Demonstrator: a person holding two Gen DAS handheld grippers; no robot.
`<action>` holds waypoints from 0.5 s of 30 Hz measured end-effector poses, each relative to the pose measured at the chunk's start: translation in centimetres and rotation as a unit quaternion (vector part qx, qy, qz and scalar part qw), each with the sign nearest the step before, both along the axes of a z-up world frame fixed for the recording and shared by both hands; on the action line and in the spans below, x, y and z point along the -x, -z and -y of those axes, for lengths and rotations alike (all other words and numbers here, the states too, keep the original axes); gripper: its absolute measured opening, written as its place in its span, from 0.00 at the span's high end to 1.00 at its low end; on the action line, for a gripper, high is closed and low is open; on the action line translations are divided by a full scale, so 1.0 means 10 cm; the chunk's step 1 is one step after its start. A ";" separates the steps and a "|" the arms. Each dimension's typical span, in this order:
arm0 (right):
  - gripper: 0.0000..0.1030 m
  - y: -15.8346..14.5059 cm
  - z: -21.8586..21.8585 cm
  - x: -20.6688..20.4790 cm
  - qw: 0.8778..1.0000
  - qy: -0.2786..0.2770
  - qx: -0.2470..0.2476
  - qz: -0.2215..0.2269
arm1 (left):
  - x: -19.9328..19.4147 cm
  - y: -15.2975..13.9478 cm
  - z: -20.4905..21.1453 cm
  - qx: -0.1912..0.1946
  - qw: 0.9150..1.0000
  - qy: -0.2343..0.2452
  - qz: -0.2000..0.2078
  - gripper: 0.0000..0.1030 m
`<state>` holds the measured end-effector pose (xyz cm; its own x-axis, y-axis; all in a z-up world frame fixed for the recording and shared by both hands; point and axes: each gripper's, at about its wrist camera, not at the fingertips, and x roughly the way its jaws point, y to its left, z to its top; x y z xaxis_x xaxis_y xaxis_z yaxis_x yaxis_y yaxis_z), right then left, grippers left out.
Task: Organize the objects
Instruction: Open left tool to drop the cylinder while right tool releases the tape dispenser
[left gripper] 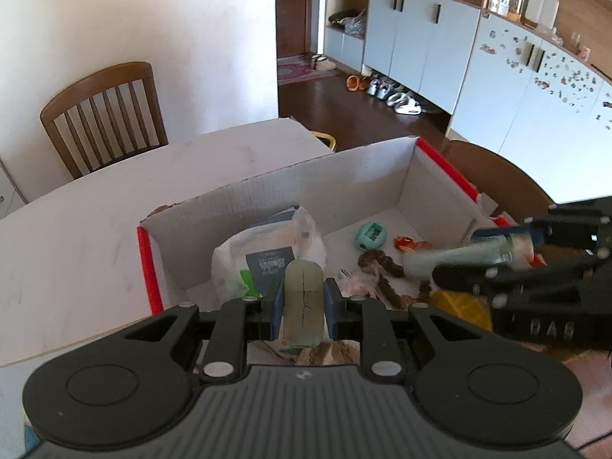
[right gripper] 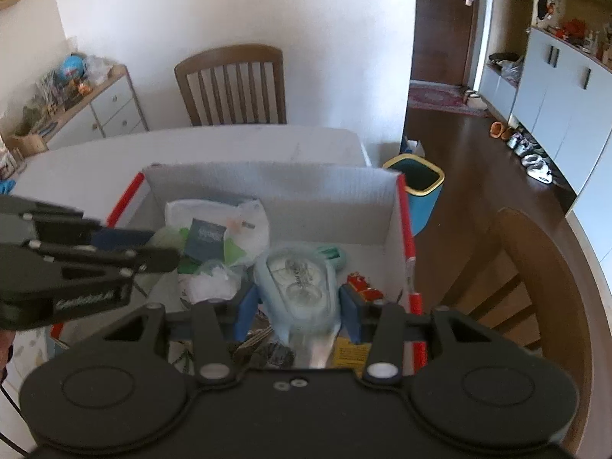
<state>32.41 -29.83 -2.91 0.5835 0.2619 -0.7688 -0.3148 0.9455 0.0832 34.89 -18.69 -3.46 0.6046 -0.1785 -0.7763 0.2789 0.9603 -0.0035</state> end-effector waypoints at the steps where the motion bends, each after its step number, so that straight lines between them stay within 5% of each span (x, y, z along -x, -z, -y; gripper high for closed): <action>1: 0.58 0.04 -0.02 -0.02 1.000 -0.002 0.002 -0.003 | -0.03 0.02 0.01 -0.003 1.000 -0.002 -0.002 0.79; 5: 0.73 0.19 -0.05 -0.10 1.000 -0.013 0.010 -0.019 | -0.15 0.13 0.05 -0.009 1.000 -0.009 -0.013 0.79; 15: 0.73 0.37 0.03 -0.20 0.999 -0.014 0.005 -0.040 | -0.31 0.32 0.10 -0.020 0.999 -0.007 -0.028 0.79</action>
<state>34.36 -30.08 -6.60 0.5124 0.2697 -0.8153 -0.3340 0.9372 0.1001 38.00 -19.69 -6.62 0.5615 -0.1391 -0.8157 0.2659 0.9638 0.0188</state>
